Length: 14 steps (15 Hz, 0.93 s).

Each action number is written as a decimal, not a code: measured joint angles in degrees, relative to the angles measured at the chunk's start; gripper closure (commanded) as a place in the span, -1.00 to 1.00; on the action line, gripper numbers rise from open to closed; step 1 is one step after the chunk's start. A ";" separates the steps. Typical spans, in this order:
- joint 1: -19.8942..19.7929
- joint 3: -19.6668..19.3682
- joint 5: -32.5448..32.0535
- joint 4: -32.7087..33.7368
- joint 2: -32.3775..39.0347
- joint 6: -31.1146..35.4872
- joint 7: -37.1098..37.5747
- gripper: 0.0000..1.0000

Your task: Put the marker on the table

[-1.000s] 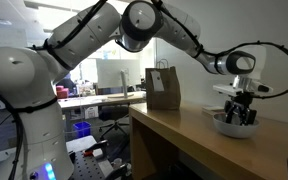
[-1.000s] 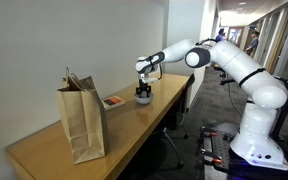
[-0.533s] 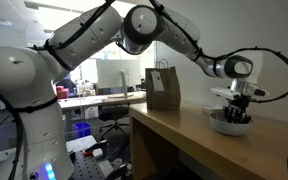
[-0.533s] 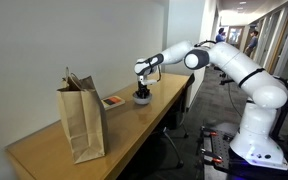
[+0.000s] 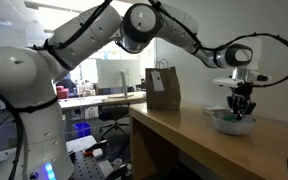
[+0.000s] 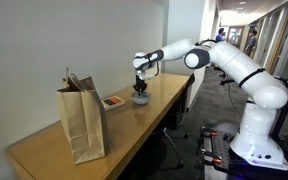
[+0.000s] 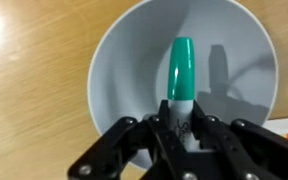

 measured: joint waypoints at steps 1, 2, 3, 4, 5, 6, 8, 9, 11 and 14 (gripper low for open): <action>0.19 -0.16 -0.56 0.56 -0.49 -0.52 0.00 0.88; 0.46 -0.25 -1.29 0.88 -1.16 -1.42 0.00 0.88; 0.82 -0.27 -1.81 0.92 -1.93 -2.51 0.00 0.88; 1.22 -0.27 -2.13 0.88 -2.68 -3.77 0.00 0.88; 1.64 -0.27 -2.24 0.75 -3.42 -4.96 0.00 0.88; 2.01 -0.35 -2.37 0.46 -4.12 -5.93 0.08 0.88; 2.18 -0.71 -2.38 -0.80 -5.65 -7.14 1.44 0.88; 2.10 -1.13 -2.35 -1.92 -6.63 -7.36 2.53 0.88; 1.44 -1.94 -1.93 -5.13 -8.95 -7.39 4.65 0.88; -0.20 -2.93 -0.36 -12.15 -13.20 -7.08 6.75 0.88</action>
